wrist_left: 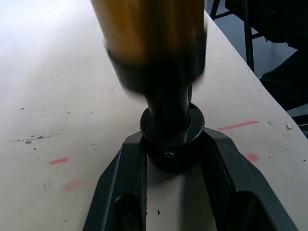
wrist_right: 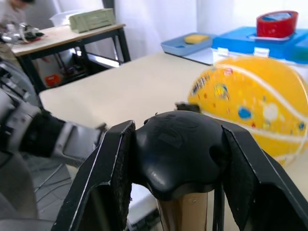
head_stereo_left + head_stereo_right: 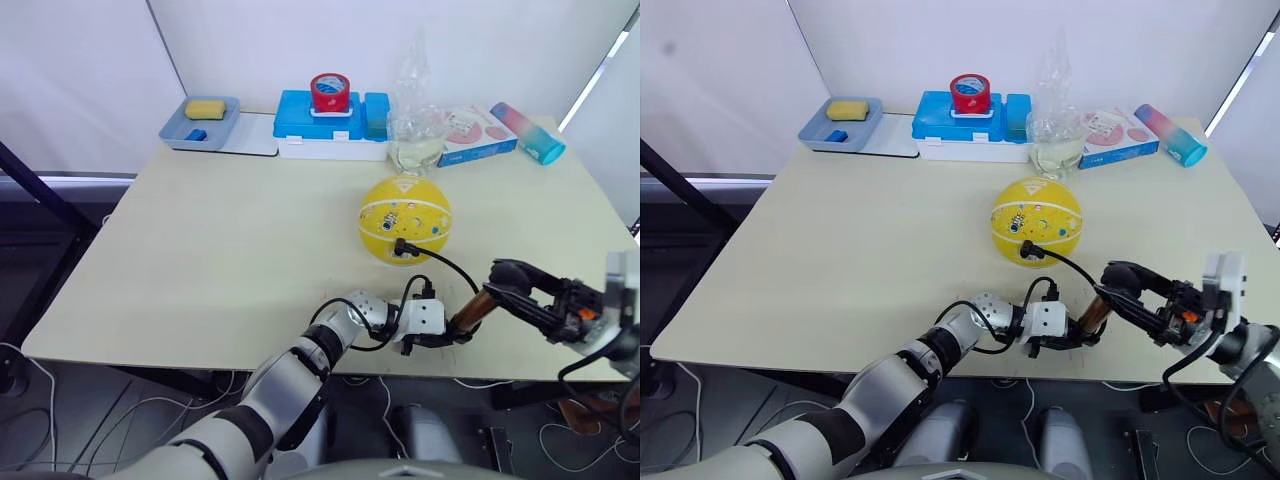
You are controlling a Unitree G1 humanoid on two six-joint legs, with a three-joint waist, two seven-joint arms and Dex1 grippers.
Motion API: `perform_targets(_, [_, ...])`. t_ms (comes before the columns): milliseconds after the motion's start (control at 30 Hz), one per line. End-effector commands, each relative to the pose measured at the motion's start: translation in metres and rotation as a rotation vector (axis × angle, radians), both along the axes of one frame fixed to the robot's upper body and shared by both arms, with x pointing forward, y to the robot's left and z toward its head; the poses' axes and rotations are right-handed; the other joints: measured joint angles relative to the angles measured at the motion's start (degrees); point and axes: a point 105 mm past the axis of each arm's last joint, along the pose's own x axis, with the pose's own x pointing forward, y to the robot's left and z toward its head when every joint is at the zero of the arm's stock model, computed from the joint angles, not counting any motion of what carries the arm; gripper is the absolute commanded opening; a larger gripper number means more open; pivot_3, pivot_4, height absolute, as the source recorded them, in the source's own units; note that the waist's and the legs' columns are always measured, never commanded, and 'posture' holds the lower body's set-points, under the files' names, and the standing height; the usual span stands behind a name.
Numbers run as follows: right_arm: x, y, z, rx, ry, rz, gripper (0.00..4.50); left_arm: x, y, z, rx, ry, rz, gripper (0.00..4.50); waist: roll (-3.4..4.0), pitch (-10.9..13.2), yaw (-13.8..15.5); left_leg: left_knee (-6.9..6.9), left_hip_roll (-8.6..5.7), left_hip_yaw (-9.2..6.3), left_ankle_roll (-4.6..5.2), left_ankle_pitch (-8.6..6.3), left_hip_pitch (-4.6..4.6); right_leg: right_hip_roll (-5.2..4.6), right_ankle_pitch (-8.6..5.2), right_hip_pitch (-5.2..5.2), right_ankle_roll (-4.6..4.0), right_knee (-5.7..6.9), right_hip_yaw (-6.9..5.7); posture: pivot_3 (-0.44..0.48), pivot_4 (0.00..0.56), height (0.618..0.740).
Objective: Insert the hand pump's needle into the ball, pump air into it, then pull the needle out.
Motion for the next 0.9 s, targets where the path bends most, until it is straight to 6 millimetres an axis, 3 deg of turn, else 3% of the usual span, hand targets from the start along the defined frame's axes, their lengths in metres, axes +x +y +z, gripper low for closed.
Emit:
perform_targets(33, [0.011, -0.016, -0.002, -0.050, -0.042, -0.126, 1.94, -0.029, 0.003, -0.029, 0.130, 0.051, -0.115, 1.10, 0.11, 0.0, 0.0, 0.00, 0.00, 0.00, 0.00, 0.00, 0.01, 0.00, 0.00, 0.00, 0.00, 0.01, 0.00, 0.000, 0.150, 0.739])
perform_targets(267, [0.008, -0.022, 0.065, 0.014, -0.239, -0.088, 1.94, -0.028, 0.005, -0.030, 0.136, 0.050, -0.117, 1.10, 0.57, 0.2, 0.0, 0.01, -0.04, 0.02, 0.00, 0.00, -0.07, -0.03, 0.00, -0.06, 0.00, 0.03, 0.03, 0.000, 0.150, 0.739])
perform_targets(733, [-0.014, -0.037, 0.167, 0.026, -0.424, -0.042, 1.94, -0.030, 0.004, -0.030, 0.136, 0.051, -0.128, 1.10, 0.59, 0.4, 0.0, 0.03, -0.09, 0.06, 0.02, 0.01, -0.39, -0.05, 0.02, -0.36, 0.00, 0.03, 0.07, 0.000, 0.150, 0.739])
perform_targets(800, [-0.014, -0.035, 0.167, 0.026, -0.404, -0.030, 1.94, -0.030, 0.005, -0.031, 0.138, 0.051, -0.128, 1.10, 0.57, 0.4, 0.2, 0.03, -0.09, 0.05, 0.02, 0.01, -0.40, -0.05, 0.02, -0.36, 0.00, 0.03, 0.06, 0.000, 0.150, 0.739])
perform_targets(900, [-0.006, -0.030, 0.143, 0.010, -0.302, -0.034, 1.94, -0.030, 0.004, -0.031, 0.136, 0.052, -0.128, 1.10, 0.60, 0.4, 0.2, 0.01, -0.11, 0.03, 0.02, 0.01, -0.47, -0.06, 0.01, -0.40, -0.01, 0.02, 0.05, 0.000, 0.150, 0.739])
